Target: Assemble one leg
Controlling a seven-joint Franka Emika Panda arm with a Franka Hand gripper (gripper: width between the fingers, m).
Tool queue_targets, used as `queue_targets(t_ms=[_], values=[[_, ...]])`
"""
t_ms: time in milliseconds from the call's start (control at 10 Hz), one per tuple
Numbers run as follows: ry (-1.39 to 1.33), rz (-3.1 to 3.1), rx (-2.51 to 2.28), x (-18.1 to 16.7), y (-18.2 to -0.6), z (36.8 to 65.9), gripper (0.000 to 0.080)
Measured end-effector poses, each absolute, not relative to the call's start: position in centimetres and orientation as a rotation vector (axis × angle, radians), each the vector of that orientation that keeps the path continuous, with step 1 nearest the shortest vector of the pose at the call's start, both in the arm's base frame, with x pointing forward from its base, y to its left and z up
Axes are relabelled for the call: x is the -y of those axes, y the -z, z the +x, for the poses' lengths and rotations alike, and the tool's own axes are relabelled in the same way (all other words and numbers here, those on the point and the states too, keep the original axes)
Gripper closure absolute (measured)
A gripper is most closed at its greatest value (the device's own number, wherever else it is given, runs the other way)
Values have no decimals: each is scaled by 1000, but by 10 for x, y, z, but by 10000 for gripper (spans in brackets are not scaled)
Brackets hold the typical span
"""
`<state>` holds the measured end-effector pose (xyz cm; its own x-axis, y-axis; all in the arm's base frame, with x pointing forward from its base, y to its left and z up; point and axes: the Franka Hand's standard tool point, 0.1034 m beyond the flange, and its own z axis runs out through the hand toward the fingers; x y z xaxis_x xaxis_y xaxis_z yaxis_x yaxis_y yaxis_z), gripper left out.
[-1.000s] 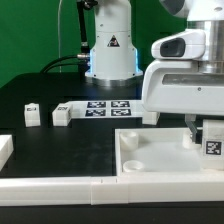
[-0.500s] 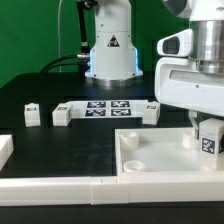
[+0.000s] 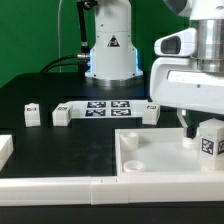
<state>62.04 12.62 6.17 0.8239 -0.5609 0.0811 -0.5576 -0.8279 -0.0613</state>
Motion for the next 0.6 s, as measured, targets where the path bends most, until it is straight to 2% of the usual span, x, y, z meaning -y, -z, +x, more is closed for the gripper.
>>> queue_targets(t_ms=[600], values=[[127,-3166,435,-125,-61,619,150]])
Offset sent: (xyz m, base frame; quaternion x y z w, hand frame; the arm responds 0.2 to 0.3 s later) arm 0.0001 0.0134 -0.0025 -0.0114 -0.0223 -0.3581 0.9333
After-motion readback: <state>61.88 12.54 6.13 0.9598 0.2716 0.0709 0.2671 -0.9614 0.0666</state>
